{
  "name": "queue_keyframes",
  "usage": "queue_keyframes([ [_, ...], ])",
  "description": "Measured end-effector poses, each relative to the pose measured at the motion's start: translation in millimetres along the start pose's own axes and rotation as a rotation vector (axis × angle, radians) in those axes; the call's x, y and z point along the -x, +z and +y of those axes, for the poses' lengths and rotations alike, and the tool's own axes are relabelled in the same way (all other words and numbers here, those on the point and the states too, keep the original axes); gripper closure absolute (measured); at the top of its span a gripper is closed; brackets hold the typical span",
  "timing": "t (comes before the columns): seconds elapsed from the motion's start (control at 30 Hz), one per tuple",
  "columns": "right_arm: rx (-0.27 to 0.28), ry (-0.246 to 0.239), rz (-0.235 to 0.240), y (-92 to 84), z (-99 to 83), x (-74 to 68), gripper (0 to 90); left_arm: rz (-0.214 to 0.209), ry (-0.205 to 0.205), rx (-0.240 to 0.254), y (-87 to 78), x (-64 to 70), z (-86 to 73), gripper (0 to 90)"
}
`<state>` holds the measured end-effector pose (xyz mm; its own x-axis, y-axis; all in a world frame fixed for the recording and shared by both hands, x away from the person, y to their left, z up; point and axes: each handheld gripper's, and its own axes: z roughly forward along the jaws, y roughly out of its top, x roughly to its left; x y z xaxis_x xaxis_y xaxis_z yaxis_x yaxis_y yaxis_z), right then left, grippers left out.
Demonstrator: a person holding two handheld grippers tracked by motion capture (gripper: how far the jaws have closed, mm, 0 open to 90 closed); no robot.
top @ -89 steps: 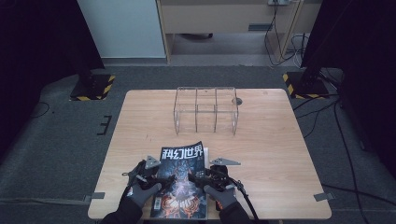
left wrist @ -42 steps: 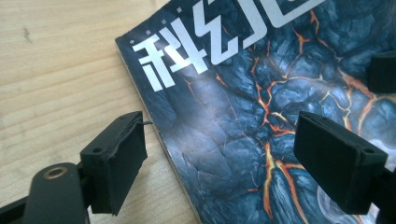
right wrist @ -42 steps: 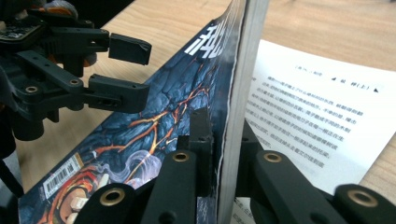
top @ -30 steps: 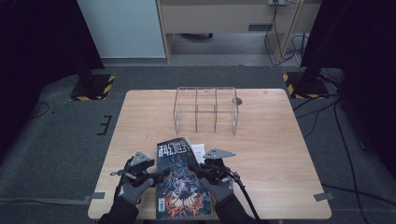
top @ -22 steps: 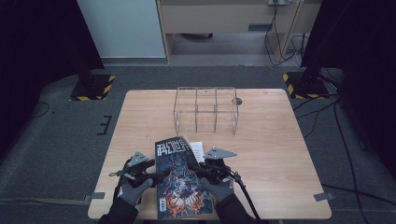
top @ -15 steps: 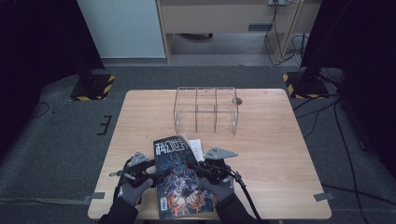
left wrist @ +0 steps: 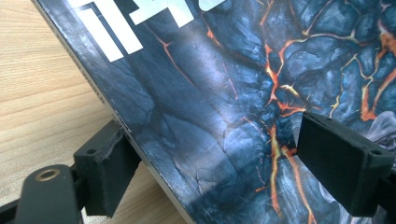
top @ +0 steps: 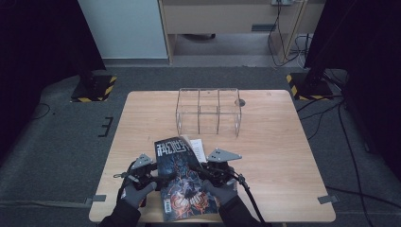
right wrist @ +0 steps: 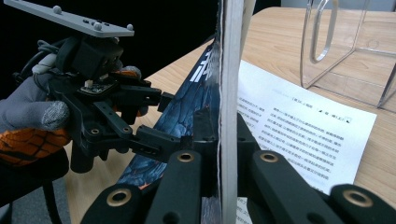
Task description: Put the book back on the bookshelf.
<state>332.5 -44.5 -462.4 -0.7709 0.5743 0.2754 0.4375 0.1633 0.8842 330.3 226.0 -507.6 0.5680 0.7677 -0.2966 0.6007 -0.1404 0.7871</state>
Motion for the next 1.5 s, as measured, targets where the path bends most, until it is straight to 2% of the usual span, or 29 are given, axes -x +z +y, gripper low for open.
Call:
queue_keyframes([
  [0.17,-0.002,0.004,0.000,0.6,-0.5,1.3,85.5,-0.006,-0.012,0.006,-1.5,0.0,-0.1,14.3],
  [0.37,0.005,0.008,-0.010,-1.8,-2.8,5.3,85.5,-0.047,-0.032,0.030,-5.7,1.7,1.5,16.3],
  [0.6,0.034,0.013,-0.009,-7.3,-4.7,9.3,85.5,-0.095,-0.034,0.041,-5.2,4.8,2.2,18.5],
  [0.77,0.050,0.007,-0.003,-9.7,-4.6,9.2,85.6,-0.098,-0.026,0.037,-3.4,6.6,2.6,19.4],
  [0.83,0.057,0.003,-0.005,-10.5,-4.4,9.2,85.5,-0.113,-0.036,0.025,-1.8,6.2,2.3,19.8],
  [0.9,0.073,-0.002,-0.002,-11.2,-4.1,8.4,85.5,-0.112,-0.025,0.015,0.9,8.0,1.5,21.6],
  [0.97,0.087,-0.004,-0.003,-12.2,-2.9,7.2,85.6,-0.101,0.003,0.018,3.1,11.0,2.4,20.7],
  [1.07,0.100,0.002,0.003,-14.3,0.6,7.2,85.5,-0.111,-0.017,0.047,1.3,9.7,3.9,22.3],
  [1.17,0.104,0.003,0.003,-13.3,-0.1,7.4,85.5,-0.119,-0.028,0.052,1.9,8.6,3.6,22.1],
  [1.23,0.106,0.003,0.005,-12.7,-0.4,7.2,85.5,-0.144,-0.045,0.053,4.9,6.9,3.1,21.8],
  [1.33,0.119,0.000,0.010,-12.4,0.0,6.7,85.5,-0.159,-0.030,0.052,8.2,8.6,3.9,23.3],
  [1.37,0.124,0.003,0.012,-12.6,1.1,6.2,85.5,-0.144,-0.005,0.045,9.2,11.2,4.2,23.0],
  [1.4,0.123,0.002,0.011,-12.3,1.8,6.0,85.5,-0.135,0.003,0.043,8.8,11.8,4.2,23.3],
  [1.47,0.122,-0.001,0.007,-12.0,2.2,5.6,85.5,-0.137,-0.001,0.043,7.9,11.7,4.2,23.8],
  [1.5,0.118,-0.001,-0.003,-11.2,2.4,5.7,85.5,-0.134,-0.009,0.050,5.2,11.8,4.6,26.8],
])
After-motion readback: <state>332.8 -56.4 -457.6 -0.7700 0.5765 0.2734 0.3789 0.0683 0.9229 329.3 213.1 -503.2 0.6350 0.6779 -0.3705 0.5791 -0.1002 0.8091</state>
